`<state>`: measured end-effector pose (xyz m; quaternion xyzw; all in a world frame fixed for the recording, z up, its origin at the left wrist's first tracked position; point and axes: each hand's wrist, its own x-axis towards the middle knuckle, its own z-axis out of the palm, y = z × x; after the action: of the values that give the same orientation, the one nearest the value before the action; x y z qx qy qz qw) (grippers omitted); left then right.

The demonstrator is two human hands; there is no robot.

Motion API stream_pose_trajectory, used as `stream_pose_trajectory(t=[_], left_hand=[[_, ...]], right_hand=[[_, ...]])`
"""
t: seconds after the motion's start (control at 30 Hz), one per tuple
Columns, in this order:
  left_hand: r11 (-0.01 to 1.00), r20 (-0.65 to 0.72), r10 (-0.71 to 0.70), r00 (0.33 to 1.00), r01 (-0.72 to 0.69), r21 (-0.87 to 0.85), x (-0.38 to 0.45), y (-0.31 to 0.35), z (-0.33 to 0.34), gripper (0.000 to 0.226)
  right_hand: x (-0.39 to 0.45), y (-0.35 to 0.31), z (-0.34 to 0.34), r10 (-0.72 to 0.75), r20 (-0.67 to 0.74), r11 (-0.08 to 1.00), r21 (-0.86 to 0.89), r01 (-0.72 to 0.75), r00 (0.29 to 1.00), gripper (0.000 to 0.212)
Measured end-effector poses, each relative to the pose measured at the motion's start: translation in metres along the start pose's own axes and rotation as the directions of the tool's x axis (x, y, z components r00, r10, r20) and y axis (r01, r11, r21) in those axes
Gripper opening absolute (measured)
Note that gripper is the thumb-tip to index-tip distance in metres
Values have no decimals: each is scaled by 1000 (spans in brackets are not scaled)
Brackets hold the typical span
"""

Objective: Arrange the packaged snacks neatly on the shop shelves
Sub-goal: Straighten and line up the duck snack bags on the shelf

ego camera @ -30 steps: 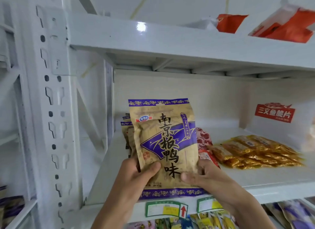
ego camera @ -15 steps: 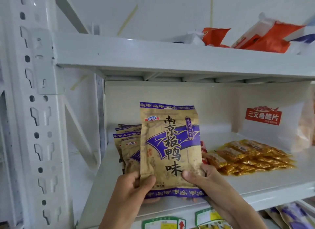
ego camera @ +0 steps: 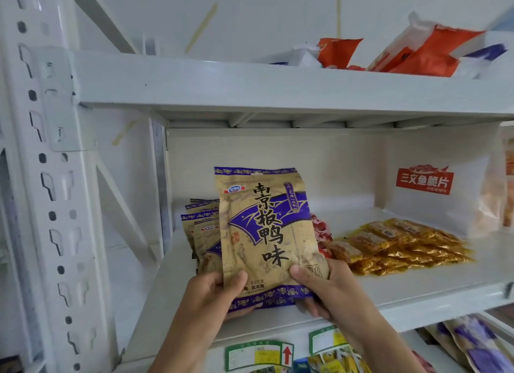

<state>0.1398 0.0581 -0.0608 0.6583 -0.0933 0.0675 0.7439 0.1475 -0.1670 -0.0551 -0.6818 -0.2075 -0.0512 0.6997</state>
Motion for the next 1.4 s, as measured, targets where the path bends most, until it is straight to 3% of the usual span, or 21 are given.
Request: stream_pose_trajectory(t=[0.23,0.5,0.63,0.8,1.1,1.23,1.33,1.4], left_hand=[[992,51,25,998,-31,120,0,-5,1,30],[994,17,21,1000,-23,108,-6,0,3,27],[997,3,19,1000,-19,75,-14,4,3,33],[995,37,-8,999,4,96,-24,16,2,42],[994,-79,-52,995,44,-100,-14,20,3,44],[967,-192,-130,973,82,-240,-9,25,8,39],[974,-229,-139,964,92,-205,-9,36,14,33],[991,-219,-43,975,14,-130,-6,48,14,27]], right_hand=[[4,10,6,-79,-69,996,-48,75,995,14],[5,8,5,-96,-34,989,-118,91,995,10],[1,4,2,-3,53,1000,-21,4,999,24],[-4,-7,4,64,170,998,-24,-61,983,22],[-8,-11,-2,113,263,991,-101,-89,958,31],[-5,-8,-6,126,298,986,-146,-85,946,31],[-3,-9,-6,128,300,991,-75,-110,945,39],[-2,-8,-2,75,262,996,-73,-57,962,37]])
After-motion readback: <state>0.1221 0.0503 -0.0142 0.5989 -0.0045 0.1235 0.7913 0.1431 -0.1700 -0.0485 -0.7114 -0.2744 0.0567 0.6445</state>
